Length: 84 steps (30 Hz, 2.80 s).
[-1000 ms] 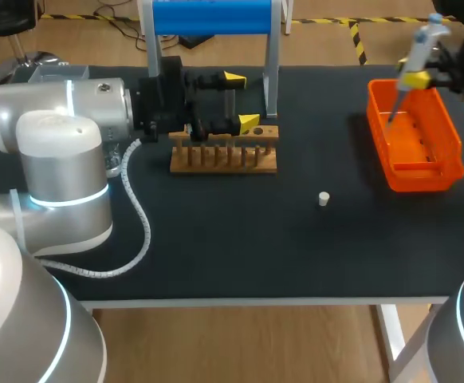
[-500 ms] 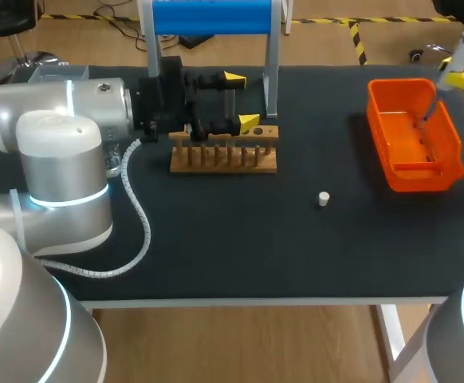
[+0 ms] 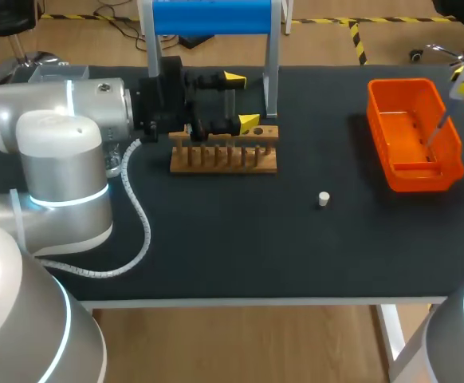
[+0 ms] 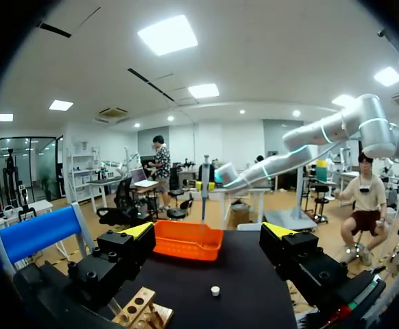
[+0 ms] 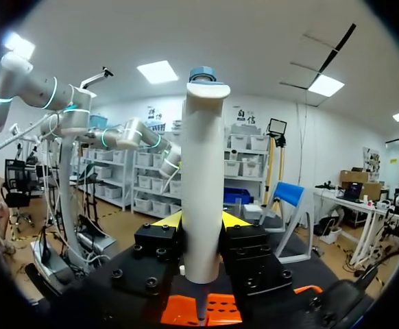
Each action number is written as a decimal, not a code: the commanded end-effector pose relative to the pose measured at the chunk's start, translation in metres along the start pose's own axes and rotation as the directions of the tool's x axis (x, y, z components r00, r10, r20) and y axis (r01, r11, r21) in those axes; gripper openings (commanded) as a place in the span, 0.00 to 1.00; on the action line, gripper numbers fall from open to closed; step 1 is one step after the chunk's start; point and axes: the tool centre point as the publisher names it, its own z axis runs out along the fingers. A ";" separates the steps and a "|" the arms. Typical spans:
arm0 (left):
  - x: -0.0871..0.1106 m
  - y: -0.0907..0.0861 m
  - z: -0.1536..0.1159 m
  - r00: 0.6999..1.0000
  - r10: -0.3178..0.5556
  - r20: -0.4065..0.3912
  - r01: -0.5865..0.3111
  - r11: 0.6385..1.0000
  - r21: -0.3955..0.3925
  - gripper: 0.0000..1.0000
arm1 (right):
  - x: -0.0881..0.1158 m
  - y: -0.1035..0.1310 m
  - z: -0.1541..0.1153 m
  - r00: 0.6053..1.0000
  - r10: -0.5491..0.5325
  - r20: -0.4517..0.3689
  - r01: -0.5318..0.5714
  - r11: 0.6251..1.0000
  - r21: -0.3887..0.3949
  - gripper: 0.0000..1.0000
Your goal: Invert the test tube, pick up the pipette, mount the tip to pipette, aspirate from beaker and dispense into the tube, eject the tip, return the pipette, and cap with the stopper.
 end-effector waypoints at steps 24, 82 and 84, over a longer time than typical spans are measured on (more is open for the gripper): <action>0.000 0.001 0.001 1.000 0.001 0.001 -0.001 1.000 0.002 1.00 | -0.002 0.001 0.004 1.000 0.000 -0.024 0.000 0.999 0.033 0.00; -0.060 -0.103 0.255 0.998 -0.042 -0.049 0.034 0.989 -0.141 0.00 | -0.002 0.001 0.004 1.000 0.000 -0.024 0.000 0.999 0.033 0.00; -0.060 -0.103 0.255 0.998 -0.042 -0.049 0.034 0.989 -0.141 0.00 | -0.002 0.001 0.004 1.000 0.000 -0.024 0.000 0.999 0.033 0.00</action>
